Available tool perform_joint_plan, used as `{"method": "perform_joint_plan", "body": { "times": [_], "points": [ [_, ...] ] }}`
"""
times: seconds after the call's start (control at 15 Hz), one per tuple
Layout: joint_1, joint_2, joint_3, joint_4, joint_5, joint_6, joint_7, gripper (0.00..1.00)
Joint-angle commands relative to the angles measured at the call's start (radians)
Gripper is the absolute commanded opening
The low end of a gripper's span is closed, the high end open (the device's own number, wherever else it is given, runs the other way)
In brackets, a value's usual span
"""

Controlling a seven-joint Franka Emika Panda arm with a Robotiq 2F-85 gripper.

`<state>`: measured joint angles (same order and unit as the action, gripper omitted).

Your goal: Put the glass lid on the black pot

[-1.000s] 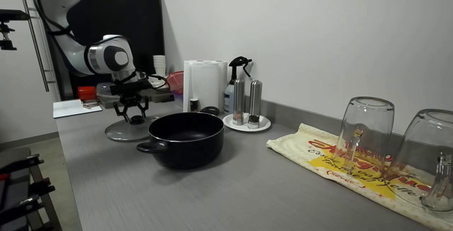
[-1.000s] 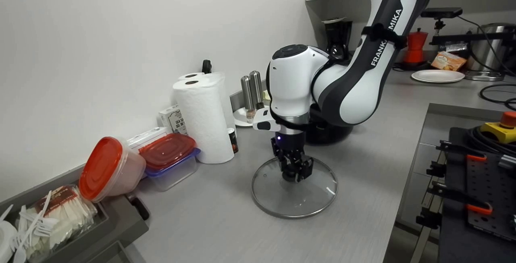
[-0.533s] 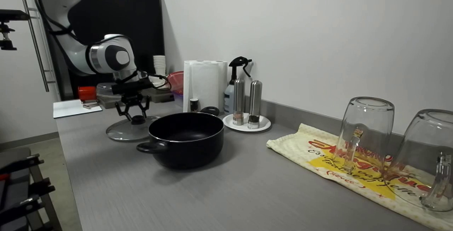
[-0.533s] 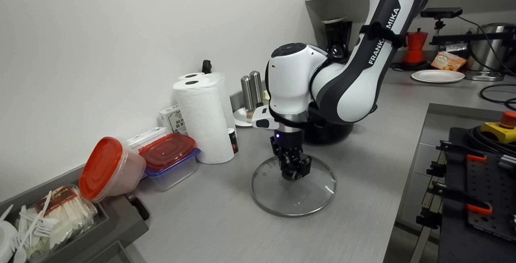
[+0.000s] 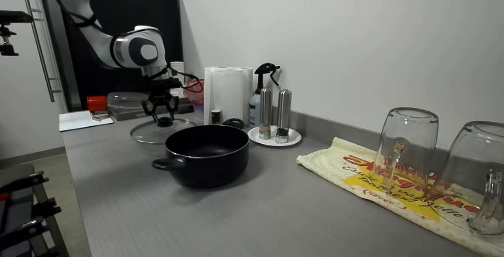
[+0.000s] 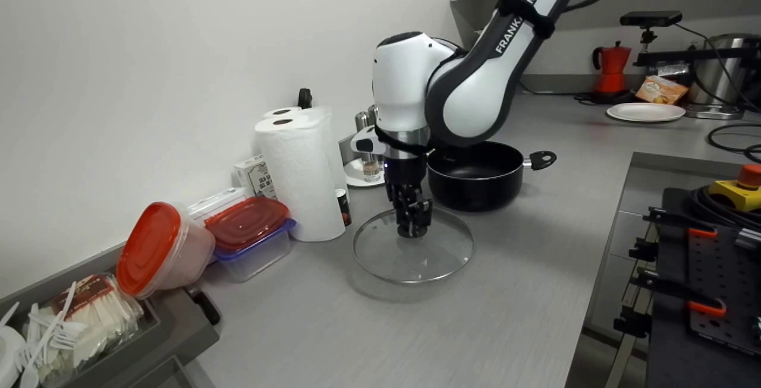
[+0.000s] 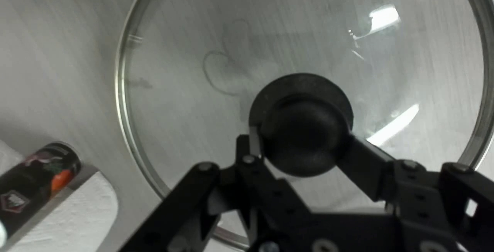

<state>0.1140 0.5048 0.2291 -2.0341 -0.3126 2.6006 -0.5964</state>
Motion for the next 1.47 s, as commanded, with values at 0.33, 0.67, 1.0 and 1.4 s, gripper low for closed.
{"method": "perform_joint_plan", "body": {
  "times": [0.33,0.67,1.0,1.4],
  "points": [
    [-0.02,-0.009,-0.024,0.262,0.032,-0.181,-0.022,0.26],
    [-0.024,0.002,-0.068,0.372,0.02,-0.247,-0.012,0.26],
    [-0.045,-0.004,-0.118,0.42,0.014,-0.308,-0.004,0.26],
    [-0.104,-0.043,-0.173,0.426,0.022,-0.338,0.01,0.26]
  ]
}}
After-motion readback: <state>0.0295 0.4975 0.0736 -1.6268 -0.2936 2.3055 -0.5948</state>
